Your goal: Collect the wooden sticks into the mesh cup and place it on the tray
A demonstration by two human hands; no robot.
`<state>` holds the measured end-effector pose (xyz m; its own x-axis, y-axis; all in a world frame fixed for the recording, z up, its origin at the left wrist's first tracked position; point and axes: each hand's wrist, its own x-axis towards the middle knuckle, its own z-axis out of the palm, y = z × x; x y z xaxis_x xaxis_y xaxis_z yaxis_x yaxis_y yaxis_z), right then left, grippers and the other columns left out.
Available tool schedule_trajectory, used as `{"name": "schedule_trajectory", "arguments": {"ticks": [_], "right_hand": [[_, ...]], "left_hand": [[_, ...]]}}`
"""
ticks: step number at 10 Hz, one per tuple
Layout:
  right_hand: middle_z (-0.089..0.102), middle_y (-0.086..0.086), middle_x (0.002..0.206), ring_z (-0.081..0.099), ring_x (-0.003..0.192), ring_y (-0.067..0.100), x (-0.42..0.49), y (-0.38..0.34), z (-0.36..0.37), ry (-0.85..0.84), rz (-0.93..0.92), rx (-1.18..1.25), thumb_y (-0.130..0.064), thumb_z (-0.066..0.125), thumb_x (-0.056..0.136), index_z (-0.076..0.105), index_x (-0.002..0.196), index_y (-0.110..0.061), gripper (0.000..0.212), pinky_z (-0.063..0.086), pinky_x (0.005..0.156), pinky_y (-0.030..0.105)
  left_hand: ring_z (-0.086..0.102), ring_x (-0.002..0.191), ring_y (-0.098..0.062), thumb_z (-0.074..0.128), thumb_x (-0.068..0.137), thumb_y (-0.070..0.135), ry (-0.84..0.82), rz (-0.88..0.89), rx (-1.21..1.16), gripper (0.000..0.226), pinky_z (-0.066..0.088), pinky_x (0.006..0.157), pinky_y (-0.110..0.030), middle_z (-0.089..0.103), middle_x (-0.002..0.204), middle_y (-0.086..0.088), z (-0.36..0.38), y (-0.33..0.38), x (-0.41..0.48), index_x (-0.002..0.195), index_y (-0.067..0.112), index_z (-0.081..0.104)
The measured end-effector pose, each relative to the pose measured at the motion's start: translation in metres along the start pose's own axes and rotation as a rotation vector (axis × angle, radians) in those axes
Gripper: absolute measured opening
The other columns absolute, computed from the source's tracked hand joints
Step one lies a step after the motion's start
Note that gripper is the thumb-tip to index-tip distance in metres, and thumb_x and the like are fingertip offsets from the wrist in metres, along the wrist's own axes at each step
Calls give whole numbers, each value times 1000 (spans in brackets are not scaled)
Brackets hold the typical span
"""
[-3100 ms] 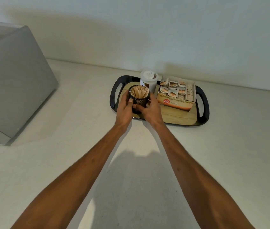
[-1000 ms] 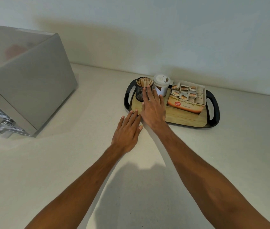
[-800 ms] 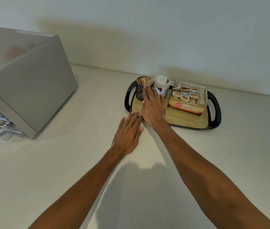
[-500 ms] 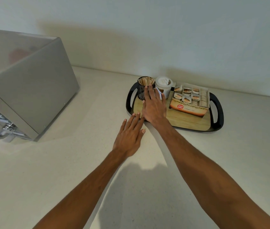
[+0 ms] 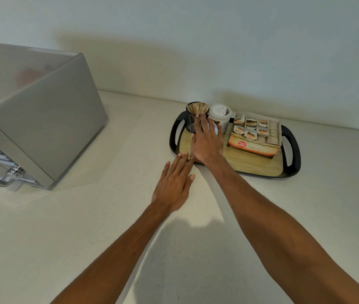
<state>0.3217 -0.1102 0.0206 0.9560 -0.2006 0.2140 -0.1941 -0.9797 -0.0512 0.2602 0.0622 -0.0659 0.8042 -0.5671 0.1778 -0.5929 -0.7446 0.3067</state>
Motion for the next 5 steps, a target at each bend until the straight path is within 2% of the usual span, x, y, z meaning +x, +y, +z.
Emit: {"name": "schedule_trajectory", "arguments": {"ticks": [3, 5], "right_hand": [[0, 6, 180, 10, 165, 28, -4, 4, -2, -12, -35, -20, -36, 42, 111, 6, 172, -19, 73, 16, 130, 61], [2, 6, 180, 5, 166, 24, -39, 8, -1, 59, -53, 31, -35, 45, 109, 7, 172, -16, 76, 13, 132, 59]], "left_hand": [[-6, 169, -15, 18, 119, 49, 5, 6, -4, 61, 5, 138, -49, 0, 183, 5, -2, 3, -3, 175, 28, 9], [-8, 169, -13, 18, 119, 48, 22, 8, -25, 60, 6, 138, -47, -3, 182, 6, -4, 5, -5, 175, 28, 7]]}}
